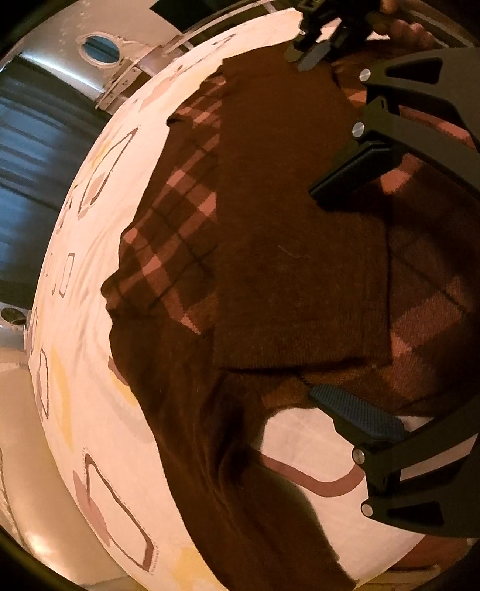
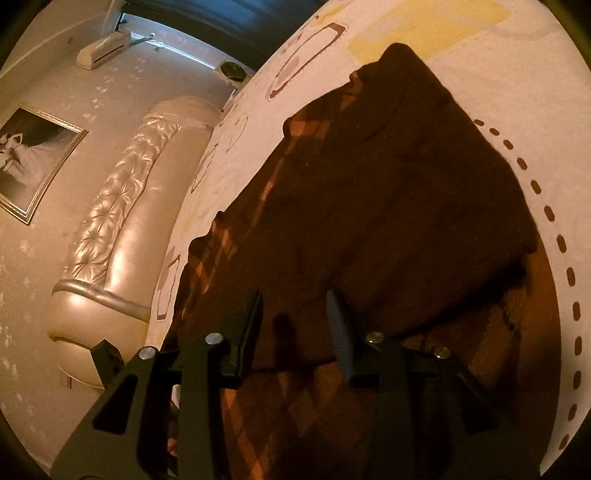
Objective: Fold small clothes
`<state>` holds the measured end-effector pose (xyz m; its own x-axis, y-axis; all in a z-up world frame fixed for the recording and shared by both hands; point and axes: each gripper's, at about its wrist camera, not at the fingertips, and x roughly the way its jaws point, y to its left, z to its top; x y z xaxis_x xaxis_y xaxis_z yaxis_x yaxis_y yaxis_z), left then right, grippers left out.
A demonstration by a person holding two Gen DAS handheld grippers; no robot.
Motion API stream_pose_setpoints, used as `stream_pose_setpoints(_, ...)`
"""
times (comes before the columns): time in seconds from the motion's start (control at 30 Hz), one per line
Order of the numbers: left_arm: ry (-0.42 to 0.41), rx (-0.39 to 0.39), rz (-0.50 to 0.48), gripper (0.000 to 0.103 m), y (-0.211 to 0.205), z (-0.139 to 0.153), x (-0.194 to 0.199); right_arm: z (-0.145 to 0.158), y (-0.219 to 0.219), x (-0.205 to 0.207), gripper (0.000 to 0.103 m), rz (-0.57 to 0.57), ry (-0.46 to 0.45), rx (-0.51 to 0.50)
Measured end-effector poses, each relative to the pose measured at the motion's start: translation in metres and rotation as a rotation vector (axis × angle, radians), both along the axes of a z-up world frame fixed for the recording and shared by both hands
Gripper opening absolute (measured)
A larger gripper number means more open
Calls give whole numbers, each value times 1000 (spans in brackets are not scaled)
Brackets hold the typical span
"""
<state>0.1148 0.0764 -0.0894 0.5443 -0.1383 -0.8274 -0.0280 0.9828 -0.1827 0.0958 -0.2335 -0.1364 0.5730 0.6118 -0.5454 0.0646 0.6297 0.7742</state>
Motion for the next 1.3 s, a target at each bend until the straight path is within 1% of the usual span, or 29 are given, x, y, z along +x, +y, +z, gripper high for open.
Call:
stream_pose_setpoints(0.1,-14,10,-26,99,-1,0,-3,1,-2,-1,35,1,10,-2)
stream_pose_setpoints(0.2,-35,-8,-55,99,4,7,-8,3,0,-4,35,-3,-1,-18)
stream_pose_setpoints(0.27,-50,-35,-59,99,16,16,-16,2,2,-8,35,-5,-9,-31)
stream_pose_setpoints(0.33,-71,-51,-43,99,39,25,-26,1,4,-7,36,-9,-7,-33)
stream_pose_setpoints(0.4,-135,-73,-5,99,78,37,-43,1,6,-7,37,-10,-4,-31)
stream_pose_setpoints(0.43,-178,-60,32,99,106,44,-55,1,6,-8,37,-11,-5,-29)
stream_pose_setpoints(0.5,-215,-25,83,99,146,49,-68,1,5,-8,37,-12,-4,-22)
stream_pose_setpoints(0.53,-231,7,128,99,177,50,-78,1,6,-7,37,-14,-3,-19)
stream_pose_setpoints(0.6,-243,23,173,99,224,50,-92,1,7,-6,37,-18,1,-16)
stream_pose_setpoints(0.63,-249,23,184,99,242,49,-98,1,7,-6,38,-19,1,-15)
stream_pose_setpoints(0.67,-266,32,210,99,270,48,-107,1,7,-6,40,-22,1,-13)
stream_pose_setpoints(0.73,-253,63,289,99,319,42,-118,2,7,-6,43,-22,-3,-14)
stream_pose_setpoints(0.8,-250,59,354,99,351,36,-126,3,10,-7,45,-26,-6,-29)
stream_pose_setpoints(0.83,-245,41,388,99,371,31,-130,4,11,-7,48,-27,-7,-34)
stream_pose_setpoints(0.87,-243,30,397,99,381,28,-131,4,13,-7,50,-28,-10,-38)
stream_pose_setpoints(0.93,-238,26,392,99,394,20,-130,6,15,-6,52,-31,-11,-47)
stream_pose_setpoints(1.03,-221,54,317,99,399,6,-122,8,17,-5,56,-33,-11,-56)
stream_pose_setpoints(1.17,-204,71,228,98,394,-10,-114,8,19,-5,56,-40,-9,-63)
stream_pose_setpoints(1.2,-206,67,209,98,392,-12,-114,8,19,-5,56,-42,-8,-64)
stream_pose_setpoints(1.3,-218,20,155,98,389,-15,-112,8,20,-5,56,-48,-5,-69)
